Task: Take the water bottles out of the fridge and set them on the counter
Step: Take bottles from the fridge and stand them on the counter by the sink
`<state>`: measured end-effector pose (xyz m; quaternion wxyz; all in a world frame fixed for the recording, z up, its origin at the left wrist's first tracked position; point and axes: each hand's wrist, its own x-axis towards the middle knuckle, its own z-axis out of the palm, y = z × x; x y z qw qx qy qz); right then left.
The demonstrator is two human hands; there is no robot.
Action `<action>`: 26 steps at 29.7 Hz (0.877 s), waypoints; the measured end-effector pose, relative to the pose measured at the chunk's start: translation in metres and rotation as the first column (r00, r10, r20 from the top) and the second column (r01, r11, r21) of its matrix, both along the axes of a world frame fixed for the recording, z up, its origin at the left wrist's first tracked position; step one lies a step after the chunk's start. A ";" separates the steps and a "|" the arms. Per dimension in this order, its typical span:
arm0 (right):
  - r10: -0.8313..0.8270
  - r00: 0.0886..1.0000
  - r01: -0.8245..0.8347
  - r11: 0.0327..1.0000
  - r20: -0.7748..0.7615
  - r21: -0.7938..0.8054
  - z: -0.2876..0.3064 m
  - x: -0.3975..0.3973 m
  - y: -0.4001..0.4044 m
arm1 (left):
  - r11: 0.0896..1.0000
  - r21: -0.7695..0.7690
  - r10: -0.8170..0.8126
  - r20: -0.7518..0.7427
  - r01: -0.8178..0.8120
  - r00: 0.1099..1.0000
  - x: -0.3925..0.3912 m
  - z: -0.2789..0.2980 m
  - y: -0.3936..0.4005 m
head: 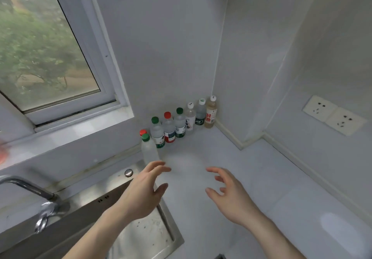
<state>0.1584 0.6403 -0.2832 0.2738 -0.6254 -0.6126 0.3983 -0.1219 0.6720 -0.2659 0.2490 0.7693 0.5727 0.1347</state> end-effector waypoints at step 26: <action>-0.803 0.576 0.802 0.591 0.152 0.084 0.057 0.001 -0.433 | 0.534 0.079 -0.844 0.114 0.842 0.524 0.162 0.040 -0.212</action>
